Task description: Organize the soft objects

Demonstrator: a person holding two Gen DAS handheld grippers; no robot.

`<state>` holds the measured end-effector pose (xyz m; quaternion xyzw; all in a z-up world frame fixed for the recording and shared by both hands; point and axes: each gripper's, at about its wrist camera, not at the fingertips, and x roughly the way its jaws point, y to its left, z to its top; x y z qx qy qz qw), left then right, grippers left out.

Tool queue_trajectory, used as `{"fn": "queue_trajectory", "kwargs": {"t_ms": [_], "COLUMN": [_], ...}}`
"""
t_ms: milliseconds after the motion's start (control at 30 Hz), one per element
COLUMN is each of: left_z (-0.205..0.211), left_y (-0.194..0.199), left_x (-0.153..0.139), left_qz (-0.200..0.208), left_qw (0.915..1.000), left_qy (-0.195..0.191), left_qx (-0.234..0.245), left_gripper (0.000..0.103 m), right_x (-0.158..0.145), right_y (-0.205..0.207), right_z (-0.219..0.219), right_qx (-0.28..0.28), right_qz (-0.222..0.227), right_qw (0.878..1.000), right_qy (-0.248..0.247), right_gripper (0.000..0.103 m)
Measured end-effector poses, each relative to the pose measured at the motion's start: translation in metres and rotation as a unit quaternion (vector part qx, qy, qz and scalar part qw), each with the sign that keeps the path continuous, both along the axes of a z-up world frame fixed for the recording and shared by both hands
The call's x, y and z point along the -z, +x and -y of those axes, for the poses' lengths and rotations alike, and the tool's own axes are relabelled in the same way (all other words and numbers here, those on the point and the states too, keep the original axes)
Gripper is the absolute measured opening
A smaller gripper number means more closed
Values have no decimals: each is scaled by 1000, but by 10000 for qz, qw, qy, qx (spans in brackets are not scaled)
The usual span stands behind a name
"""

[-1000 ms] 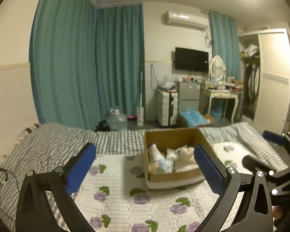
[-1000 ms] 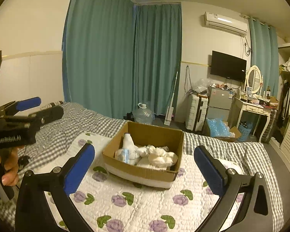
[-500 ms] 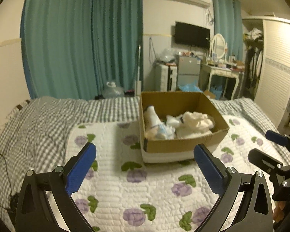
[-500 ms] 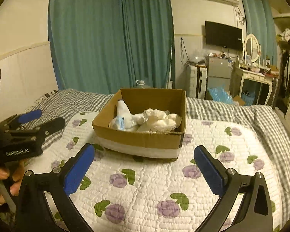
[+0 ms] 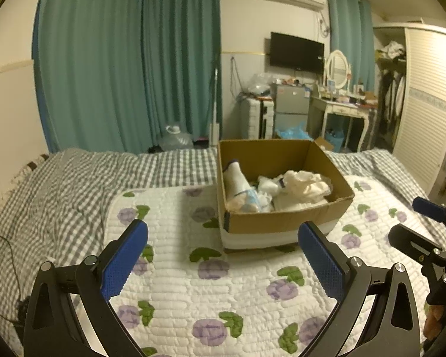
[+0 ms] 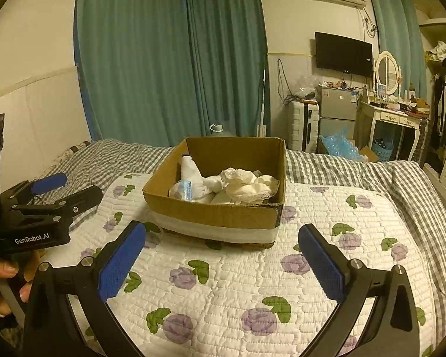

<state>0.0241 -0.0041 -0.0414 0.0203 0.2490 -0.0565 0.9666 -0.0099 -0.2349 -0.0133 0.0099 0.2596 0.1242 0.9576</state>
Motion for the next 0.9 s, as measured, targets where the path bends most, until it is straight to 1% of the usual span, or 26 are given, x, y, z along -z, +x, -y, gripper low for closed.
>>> {"fn": "queue_trajectory", "kwargs": {"t_ms": [167,533,900], "left_z": [0,1,0], "left_y": [1,-2,-1], "left_x": [1,0,0], "left_qz": [1,-93,-78], "left_qw": [10000,9999,10000], "left_qy": [-6,10,7], "left_qx": [-10,-39,-56], "left_gripper": [103,103,103], "right_x": [-3,-3,-4], "right_y": [-3,-1,-2], "right_z": [-1,2,3], "right_qx": [65,101,112], "right_qz": [76,63,93], "right_qw": [9999,9999,9999], "right_qy": [-29,35,5], "right_gripper": [103,103,103]}}
